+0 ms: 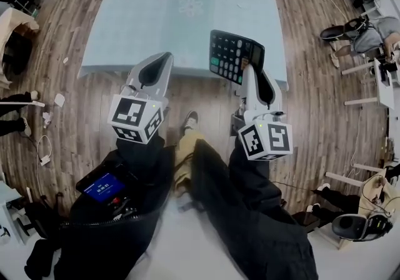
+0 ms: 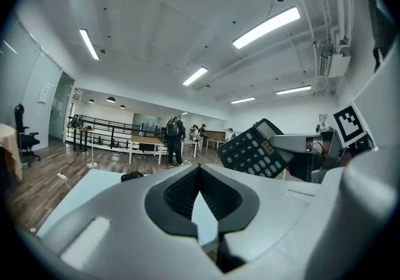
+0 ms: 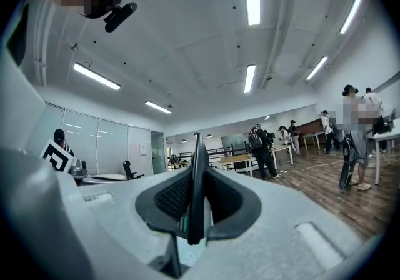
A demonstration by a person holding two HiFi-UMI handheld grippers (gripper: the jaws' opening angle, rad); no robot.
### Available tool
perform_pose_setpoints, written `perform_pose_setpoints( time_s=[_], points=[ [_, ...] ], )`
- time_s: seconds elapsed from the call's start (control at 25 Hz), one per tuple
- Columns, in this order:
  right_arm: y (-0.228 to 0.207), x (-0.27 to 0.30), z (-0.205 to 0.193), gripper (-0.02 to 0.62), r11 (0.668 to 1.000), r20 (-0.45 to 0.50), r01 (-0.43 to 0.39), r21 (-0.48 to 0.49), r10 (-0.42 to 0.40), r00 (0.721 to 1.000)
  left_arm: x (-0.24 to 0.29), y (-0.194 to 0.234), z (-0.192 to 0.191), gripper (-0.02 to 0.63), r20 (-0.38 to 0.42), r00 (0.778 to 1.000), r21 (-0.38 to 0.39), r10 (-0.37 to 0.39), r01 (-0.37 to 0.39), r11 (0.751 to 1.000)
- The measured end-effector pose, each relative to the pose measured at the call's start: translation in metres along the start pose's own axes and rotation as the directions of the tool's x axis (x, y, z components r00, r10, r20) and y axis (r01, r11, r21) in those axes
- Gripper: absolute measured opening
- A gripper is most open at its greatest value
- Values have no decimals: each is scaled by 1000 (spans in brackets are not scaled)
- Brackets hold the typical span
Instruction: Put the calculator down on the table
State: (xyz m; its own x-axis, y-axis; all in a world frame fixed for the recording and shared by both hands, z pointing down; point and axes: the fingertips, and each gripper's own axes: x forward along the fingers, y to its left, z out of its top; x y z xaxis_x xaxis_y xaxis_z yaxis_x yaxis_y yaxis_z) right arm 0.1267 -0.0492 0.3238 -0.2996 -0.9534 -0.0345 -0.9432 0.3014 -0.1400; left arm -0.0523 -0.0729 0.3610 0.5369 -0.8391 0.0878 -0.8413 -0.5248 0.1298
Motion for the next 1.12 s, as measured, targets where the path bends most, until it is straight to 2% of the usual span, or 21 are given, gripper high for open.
perform_pose_setpoints(
  time_s=[0.24, 0.48, 0.88, 1.12],
  points=[
    [-42, 64, 15, 55, 1000, 13, -24, 3, 24, 1000, 78, 10, 22, -2, 14, 1000, 16, 1, -1, 1000],
    [-71, 105, 23, 55, 999, 7, -36, 11, 36, 999, 126, 18, 35, -2, 9, 1000, 21, 5, -5, 1000],
    [-72, 146, 8, 54, 999, -23, -9, 46, 11, 1000, 157, 47, 34, -2, -30, 999, 26, -27, 27, 999],
    [-54, 166, 20, 54, 1000, -13, -3, 14, 3, 1000, 170, 63, 56, -2, -3, 998, 45, -58, 59, 997]
  ],
)
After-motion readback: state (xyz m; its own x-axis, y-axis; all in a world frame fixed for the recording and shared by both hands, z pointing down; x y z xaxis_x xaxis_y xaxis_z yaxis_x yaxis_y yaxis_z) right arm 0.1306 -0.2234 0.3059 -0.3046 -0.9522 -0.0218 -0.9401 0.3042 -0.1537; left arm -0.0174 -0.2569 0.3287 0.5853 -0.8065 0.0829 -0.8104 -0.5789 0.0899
